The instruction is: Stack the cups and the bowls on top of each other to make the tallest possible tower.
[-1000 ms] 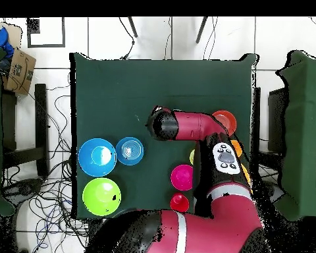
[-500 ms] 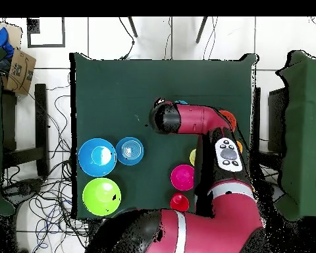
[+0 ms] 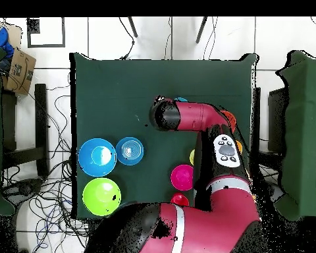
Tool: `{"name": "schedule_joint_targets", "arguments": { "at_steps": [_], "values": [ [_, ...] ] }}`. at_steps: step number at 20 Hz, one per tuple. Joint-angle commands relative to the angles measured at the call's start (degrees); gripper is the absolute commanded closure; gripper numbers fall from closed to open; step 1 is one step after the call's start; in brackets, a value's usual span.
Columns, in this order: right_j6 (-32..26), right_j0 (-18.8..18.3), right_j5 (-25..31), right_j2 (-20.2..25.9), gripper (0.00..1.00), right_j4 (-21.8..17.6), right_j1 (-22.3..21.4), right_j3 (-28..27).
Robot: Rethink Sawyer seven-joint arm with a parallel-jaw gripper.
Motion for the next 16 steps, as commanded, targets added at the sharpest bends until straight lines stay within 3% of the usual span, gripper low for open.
{"name": "schedule_joint_targets", "arguments": {
  "at_steps": [1, 16],
  "values": [
    [-1.71, 2.09, 2.24, 5.28, 1.0, -1.15, 3.27, -2.74],
    [-1.67, 2.82, 1.65, 5.34, 1.0, -1.62, 3.85, 0.06]
  ]
}}
